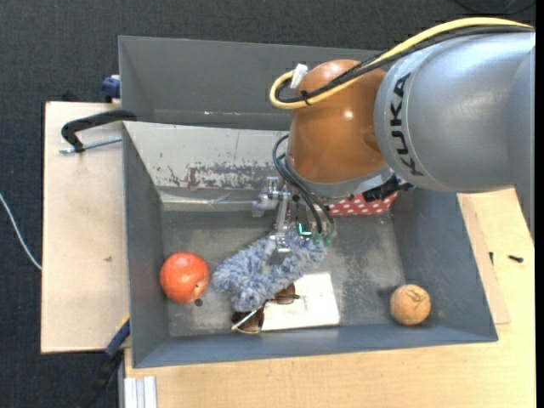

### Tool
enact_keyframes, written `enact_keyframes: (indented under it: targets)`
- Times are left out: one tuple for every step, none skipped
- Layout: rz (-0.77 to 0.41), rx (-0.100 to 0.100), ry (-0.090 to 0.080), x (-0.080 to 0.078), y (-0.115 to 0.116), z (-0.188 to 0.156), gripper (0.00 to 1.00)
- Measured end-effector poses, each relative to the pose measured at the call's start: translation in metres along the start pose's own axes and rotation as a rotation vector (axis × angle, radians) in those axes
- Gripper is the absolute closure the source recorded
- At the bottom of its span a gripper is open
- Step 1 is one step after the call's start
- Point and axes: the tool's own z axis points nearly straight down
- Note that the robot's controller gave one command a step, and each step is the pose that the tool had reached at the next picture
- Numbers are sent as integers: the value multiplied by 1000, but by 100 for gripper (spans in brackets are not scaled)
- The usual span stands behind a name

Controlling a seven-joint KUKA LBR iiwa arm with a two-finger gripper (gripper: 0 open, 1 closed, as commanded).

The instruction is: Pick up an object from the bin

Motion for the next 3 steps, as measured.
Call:
enact_keyframes:
  targets:
    - [2,-1,-7,-2,0,-3,0]
    - [-171,-2,-14,-16,-3,101,100]
    - [-170,-2,-14,-16,-3,101,100]
